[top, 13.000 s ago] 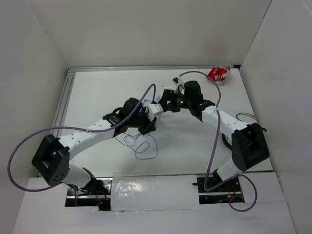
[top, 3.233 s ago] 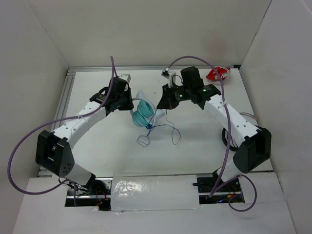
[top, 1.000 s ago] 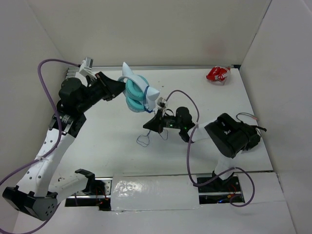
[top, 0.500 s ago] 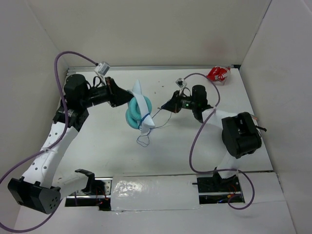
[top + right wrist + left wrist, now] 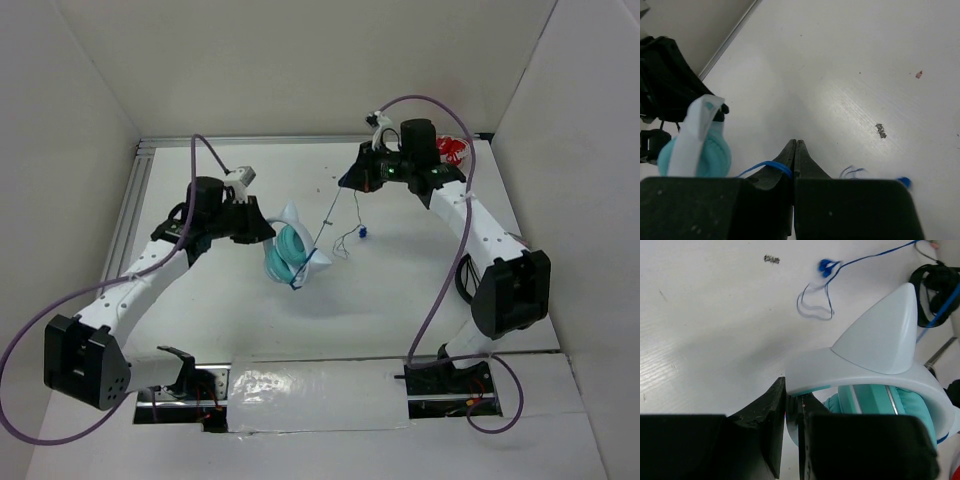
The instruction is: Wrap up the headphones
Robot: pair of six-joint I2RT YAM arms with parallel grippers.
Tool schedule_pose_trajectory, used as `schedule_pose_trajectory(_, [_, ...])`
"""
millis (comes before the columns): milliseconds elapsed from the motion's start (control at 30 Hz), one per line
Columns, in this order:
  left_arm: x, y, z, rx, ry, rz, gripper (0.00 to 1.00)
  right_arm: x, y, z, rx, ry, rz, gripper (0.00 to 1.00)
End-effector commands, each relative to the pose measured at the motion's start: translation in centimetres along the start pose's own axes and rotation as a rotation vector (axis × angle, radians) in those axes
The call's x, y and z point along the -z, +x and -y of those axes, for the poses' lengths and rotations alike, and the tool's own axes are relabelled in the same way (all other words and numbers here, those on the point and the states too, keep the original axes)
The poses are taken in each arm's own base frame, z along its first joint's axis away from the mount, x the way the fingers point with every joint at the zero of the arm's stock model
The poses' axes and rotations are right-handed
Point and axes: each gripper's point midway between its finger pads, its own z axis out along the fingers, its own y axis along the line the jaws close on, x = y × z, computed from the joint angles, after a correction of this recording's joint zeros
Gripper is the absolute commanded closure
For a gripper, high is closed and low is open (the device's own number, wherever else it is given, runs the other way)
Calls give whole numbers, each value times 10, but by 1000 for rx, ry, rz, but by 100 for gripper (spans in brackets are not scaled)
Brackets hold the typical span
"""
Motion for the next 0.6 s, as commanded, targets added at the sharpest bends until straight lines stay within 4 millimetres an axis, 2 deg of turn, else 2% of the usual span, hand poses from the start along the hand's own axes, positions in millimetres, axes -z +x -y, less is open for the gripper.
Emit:
schedule_pose_trajectory(0, [-6, -10, 0, -22, -64, 22, 100, 14, -16, -31, 60, 34, -10, 100])
schedule_pose_trajectory(33, [-9, -4, 1, -3, -81, 2, 100, 11, -11, -40, 61, 23, -30, 100])
schedule_pose_trajectory(200, [-25, 10, -41, 137, -335, -49, 100, 6, 1, -65, 59, 5, -64, 100])
schedule_pose_trajectory(233, [-25, 4, -43, 178, -368, -40, 100, 5, 4, -79, 78, -20, -66, 100])
schedule_pose_trajectory(267, [-28, 14, -56, 207, -434, -77, 100, 4, 9, -85, 80, -30, -77, 100])
schedule_pose_trajectory(300, [-30, 7, -54, 250, -445, -65, 100, 2, 14, -97, 93, -54, -86, 100])
schedule_pose_trajectory(367, [-34, 12, -66, 306, -520, -75, 100, 1, 21, -106, 102, -60, -99, 100])
schedule_pose_trajectory(433, [-37, 7, -69, 336, -544, -60, 100, -3, 33, -119, 101, -94, -127, 100])
schedule_pose_trajectory(533, [-38, -2, -73, 404, -593, -19, 100, -8, 50, -127, 79, -128, -157, 100])
schedule_pose_trajectory(567, [-37, -1, -75, 444, -617, -10, 100, -12, 55, -136, 75, -167, -167, 100])
